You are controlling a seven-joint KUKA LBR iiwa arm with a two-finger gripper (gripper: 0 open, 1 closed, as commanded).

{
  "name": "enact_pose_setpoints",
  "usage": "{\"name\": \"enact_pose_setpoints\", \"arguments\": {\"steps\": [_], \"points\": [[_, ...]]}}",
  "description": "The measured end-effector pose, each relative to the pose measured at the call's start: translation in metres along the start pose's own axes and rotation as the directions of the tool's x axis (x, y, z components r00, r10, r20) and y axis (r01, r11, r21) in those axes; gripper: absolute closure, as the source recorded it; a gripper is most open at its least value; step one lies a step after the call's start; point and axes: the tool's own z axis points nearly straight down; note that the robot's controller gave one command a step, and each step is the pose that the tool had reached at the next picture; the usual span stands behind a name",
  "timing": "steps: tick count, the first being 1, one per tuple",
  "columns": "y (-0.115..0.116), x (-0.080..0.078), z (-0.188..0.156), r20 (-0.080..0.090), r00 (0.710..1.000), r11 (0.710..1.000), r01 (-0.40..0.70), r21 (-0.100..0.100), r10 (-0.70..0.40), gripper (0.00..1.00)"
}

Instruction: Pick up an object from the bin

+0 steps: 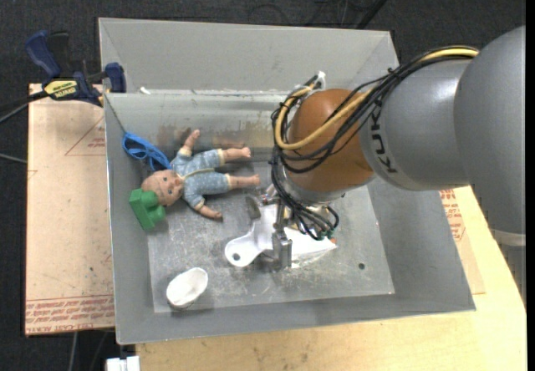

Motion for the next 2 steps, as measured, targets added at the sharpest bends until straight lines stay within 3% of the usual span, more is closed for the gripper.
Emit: {"name": "enact_pose_setpoints", "arguments": {"steps": [1, 2], "points": [[0.004, -0.0041, 0.0044, 0.009, 0.998, 0.999, 0.054, 0.005, -0.054, 0.0], [0.0072, -0.0085, 0.0073, 0.012, 0.946, 0.946, 0.324, 0.003, -0.325, 0.0]]}}
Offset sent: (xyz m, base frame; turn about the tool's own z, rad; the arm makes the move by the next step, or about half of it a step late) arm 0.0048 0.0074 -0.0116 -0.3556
